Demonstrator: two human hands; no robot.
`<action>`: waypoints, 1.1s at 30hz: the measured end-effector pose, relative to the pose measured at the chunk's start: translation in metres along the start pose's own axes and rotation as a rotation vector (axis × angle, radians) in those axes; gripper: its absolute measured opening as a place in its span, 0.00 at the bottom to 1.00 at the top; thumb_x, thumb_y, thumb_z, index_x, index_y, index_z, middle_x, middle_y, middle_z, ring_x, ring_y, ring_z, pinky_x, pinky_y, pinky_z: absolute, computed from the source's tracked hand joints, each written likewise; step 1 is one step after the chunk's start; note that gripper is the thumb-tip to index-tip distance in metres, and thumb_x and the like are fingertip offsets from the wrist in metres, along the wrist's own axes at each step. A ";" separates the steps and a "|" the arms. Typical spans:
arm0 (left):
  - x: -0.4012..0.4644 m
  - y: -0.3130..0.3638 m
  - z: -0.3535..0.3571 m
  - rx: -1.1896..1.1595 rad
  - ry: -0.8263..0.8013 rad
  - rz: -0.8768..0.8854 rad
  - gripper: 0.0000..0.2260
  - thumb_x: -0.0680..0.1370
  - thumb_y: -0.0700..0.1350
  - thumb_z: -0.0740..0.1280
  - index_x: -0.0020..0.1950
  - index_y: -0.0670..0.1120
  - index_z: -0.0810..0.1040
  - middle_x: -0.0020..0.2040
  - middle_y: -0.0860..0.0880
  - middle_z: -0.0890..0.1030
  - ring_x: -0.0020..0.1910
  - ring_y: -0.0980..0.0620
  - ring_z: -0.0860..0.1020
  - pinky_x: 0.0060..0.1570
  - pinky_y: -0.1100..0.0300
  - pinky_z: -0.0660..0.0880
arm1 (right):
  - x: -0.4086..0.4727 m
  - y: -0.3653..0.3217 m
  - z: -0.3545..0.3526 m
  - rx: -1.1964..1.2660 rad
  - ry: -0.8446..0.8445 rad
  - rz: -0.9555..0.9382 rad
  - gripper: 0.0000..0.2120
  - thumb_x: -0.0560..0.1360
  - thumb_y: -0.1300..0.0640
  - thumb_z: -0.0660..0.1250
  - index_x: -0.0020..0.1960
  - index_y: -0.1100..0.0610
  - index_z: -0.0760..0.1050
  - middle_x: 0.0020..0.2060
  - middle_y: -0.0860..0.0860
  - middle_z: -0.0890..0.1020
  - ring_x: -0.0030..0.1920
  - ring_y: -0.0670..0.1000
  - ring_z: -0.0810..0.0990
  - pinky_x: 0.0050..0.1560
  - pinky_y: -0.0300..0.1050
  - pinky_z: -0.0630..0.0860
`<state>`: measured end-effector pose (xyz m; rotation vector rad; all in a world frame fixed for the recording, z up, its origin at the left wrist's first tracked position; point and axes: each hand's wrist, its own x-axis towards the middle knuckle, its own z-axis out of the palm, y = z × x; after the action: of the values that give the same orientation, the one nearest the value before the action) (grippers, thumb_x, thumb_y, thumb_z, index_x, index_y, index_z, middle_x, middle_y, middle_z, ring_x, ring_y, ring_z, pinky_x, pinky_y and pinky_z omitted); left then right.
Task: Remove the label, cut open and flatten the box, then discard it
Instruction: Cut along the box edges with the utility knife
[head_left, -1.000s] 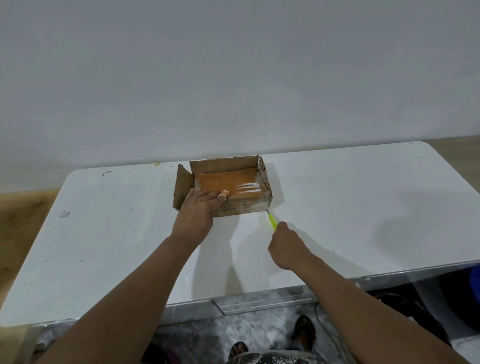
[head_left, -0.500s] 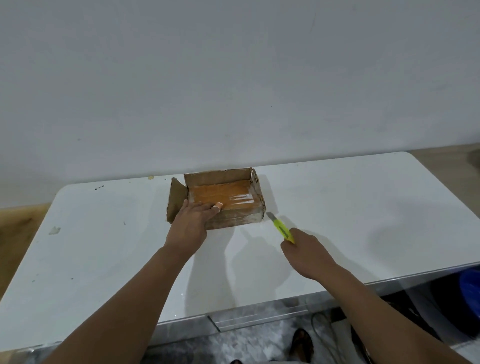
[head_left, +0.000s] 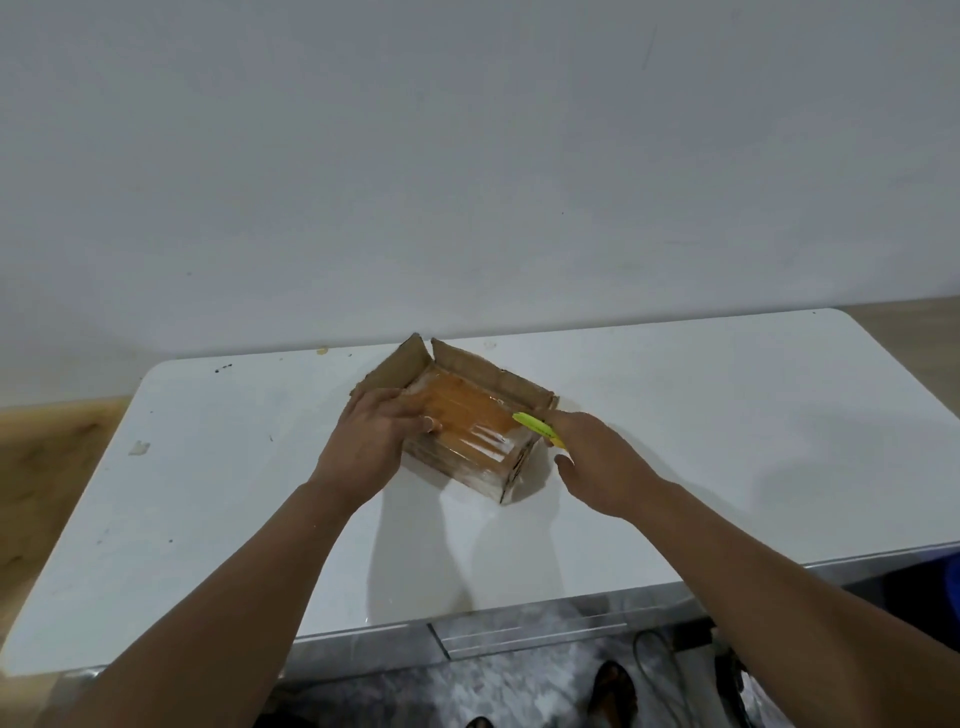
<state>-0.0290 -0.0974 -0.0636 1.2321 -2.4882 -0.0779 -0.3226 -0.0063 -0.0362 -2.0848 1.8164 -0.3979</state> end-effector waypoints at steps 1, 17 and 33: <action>0.001 0.001 -0.003 0.029 0.012 -0.024 0.17 0.75 0.35 0.69 0.54 0.55 0.85 0.59 0.54 0.83 0.62 0.41 0.76 0.64 0.46 0.66 | -0.001 -0.001 0.003 -0.070 0.044 -0.020 0.21 0.74 0.62 0.65 0.67 0.52 0.71 0.52 0.52 0.80 0.55 0.55 0.76 0.50 0.49 0.74; -0.030 0.057 -0.012 -0.089 -0.051 -0.182 0.19 0.76 0.58 0.63 0.63 0.51 0.79 0.67 0.49 0.77 0.69 0.45 0.70 0.68 0.40 0.66 | -0.005 -0.068 0.050 0.237 0.255 0.108 0.17 0.75 0.48 0.70 0.60 0.53 0.72 0.44 0.50 0.82 0.42 0.51 0.80 0.40 0.43 0.75; -0.039 0.040 -0.001 -0.161 -0.159 -0.240 0.14 0.83 0.50 0.60 0.66 0.49 0.78 0.76 0.46 0.67 0.79 0.42 0.52 0.72 0.37 0.59 | -0.046 -0.057 0.044 0.366 0.059 0.223 0.11 0.83 0.51 0.55 0.42 0.52 0.63 0.26 0.50 0.70 0.24 0.49 0.66 0.26 0.47 0.64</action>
<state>-0.0368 -0.0421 -0.0661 1.4990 -2.3950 -0.4446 -0.2596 0.0494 -0.0506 -1.6235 1.8223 -0.6789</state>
